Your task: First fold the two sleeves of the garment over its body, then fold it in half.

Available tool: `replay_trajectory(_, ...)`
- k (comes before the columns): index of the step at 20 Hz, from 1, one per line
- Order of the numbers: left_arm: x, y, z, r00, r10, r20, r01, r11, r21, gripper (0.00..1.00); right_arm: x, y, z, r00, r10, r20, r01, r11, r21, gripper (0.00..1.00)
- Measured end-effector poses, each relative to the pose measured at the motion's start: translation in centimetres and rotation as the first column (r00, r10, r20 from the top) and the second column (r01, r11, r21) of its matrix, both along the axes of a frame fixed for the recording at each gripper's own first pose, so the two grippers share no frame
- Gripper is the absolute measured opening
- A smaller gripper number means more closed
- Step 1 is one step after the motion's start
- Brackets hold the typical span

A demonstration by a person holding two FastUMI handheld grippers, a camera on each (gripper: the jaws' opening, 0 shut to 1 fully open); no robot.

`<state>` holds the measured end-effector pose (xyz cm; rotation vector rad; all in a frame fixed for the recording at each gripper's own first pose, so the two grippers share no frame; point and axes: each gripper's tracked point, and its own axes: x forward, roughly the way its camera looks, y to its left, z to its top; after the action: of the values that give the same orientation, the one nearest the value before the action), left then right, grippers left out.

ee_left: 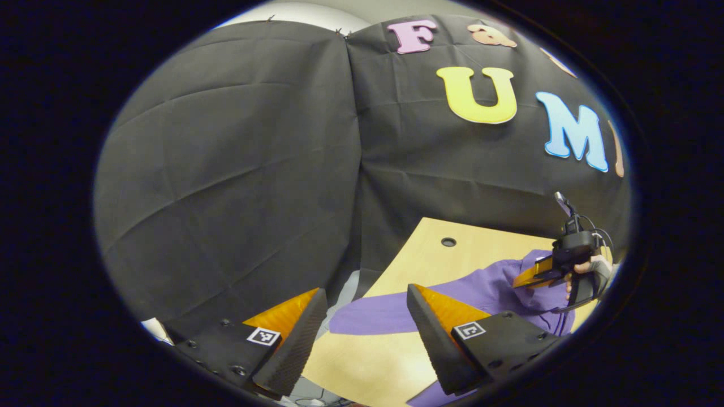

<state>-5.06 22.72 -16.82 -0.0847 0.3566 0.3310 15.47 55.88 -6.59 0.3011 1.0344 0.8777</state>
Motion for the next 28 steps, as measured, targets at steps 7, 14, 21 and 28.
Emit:
replay_trajectory(7,1.8,-0.2,-2.6,1.000,-0.014,-0.007,0.014,0.998,-0.053,0.93,0.5,-3.3,1.9,0.999,0.031,0.034,-0.032,0.999,0.011,0.75)
replay_trajectory(14,7.0,0.9,-9.2,0.992,-0.068,-0.102,0.064,0.997,-0.041,0.96,-1.4,-5.9,4.7,0.987,0.014,0.158,-0.022,0.998,0.053,0.75)
replay_trajectory(21,11.4,1.6,-16.6,0.966,-0.121,-0.228,0.102,0.991,-0.091,0.97,-1.9,-11.5,8.3,0.971,-0.062,0.230,0.040,0.994,0.098,0.75)
replay_trajectory(28,13.9,3.8,-23.7,0.926,-0.125,-0.356,0.077,0.986,-0.147,0.98,-2.2,-17.5,10.0,0.951,-0.146,0.273,0.127,0.988,0.087,0.75)
